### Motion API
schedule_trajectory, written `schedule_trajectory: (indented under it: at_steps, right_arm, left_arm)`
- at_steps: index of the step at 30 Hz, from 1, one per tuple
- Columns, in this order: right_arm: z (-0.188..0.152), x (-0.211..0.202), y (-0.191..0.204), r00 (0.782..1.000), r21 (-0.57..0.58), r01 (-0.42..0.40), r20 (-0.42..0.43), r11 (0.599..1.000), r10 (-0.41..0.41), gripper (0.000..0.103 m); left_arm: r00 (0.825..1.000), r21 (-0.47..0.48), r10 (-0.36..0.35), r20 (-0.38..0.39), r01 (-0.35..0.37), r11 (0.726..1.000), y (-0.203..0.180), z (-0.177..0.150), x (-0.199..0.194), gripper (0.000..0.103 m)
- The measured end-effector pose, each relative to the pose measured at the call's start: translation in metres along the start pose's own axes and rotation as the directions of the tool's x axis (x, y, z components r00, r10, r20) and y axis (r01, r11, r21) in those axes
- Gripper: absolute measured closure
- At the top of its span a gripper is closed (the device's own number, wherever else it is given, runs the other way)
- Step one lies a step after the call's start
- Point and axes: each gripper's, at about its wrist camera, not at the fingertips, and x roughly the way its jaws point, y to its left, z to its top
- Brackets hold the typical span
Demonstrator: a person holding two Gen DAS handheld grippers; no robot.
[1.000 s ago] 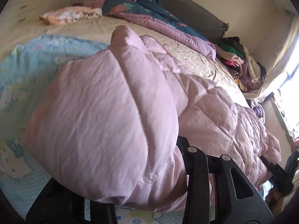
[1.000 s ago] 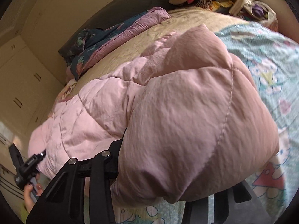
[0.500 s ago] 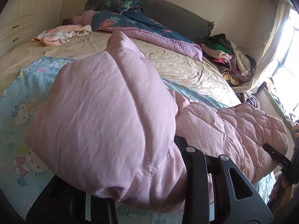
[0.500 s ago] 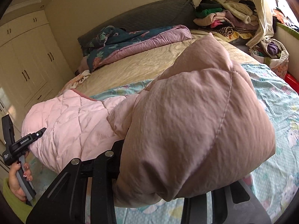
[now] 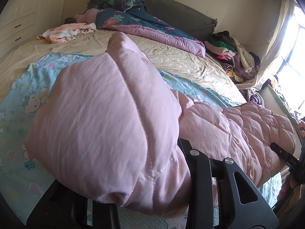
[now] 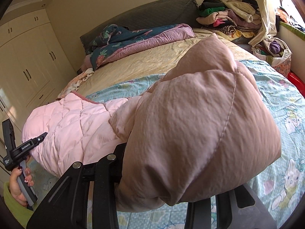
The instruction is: Fold large clothes
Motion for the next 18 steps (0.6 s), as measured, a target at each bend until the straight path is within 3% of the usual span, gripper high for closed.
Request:
schedule_trajectory:
  at_steps: [18]
  right_arm:
    - [-0.021,-0.018,0.006,1.000,-0.003,0.004,0.000,1.000,-0.004,0.070]
  left_arm:
    - [1.000,-0.002,0.008,-0.013,-0.008,1.000,0.008,-0.028,-0.018,0.075]
